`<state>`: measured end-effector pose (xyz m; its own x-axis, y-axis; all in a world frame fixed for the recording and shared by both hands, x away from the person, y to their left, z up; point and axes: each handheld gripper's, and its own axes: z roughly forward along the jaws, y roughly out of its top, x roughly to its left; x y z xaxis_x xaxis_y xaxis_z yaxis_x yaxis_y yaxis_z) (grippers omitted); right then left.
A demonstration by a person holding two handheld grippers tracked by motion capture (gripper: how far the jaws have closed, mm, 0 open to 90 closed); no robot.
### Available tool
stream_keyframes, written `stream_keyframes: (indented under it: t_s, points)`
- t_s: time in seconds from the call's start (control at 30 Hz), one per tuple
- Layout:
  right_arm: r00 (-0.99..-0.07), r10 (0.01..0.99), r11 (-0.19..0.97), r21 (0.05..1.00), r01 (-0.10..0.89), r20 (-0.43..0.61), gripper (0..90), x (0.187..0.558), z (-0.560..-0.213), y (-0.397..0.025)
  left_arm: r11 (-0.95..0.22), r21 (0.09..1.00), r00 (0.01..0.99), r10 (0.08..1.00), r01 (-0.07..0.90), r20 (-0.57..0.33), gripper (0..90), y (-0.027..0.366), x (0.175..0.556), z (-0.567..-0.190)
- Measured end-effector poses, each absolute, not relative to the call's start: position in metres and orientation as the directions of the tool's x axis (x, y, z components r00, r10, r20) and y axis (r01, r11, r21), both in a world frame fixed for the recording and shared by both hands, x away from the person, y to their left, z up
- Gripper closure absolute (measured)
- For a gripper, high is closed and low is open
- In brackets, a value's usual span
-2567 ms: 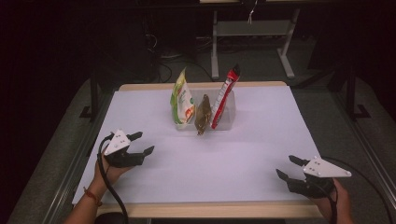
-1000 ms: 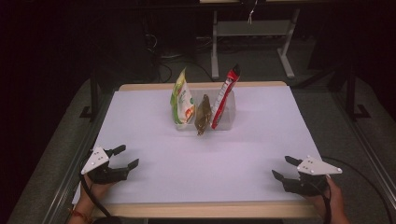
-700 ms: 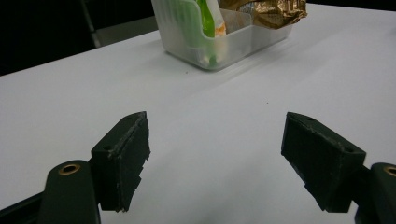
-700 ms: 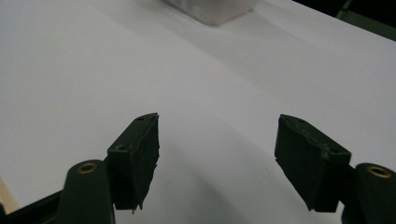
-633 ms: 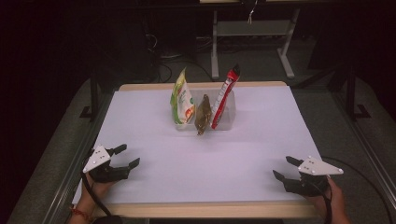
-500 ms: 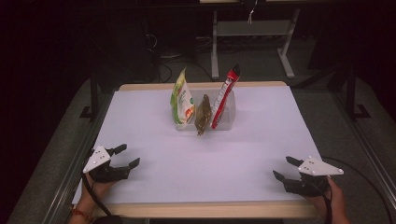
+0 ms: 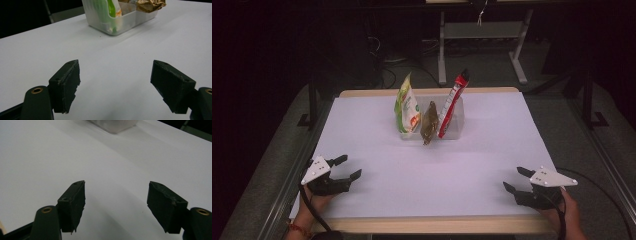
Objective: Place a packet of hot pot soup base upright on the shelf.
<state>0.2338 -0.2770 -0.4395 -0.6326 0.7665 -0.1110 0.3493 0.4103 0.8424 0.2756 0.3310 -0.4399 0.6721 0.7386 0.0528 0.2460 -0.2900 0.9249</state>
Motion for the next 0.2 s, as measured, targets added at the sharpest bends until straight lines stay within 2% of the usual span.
stream_keyframes:
  t_s: [0.2]
  points:
    - [-0.636,0.763,0.411,0.846,0.339,-0.116,30.1,0.2335,-0.4384,-0.2764,-0.286,0.928,0.665,0.745,0.239,0.059,22.9,0.3326,0.2744,-0.439]
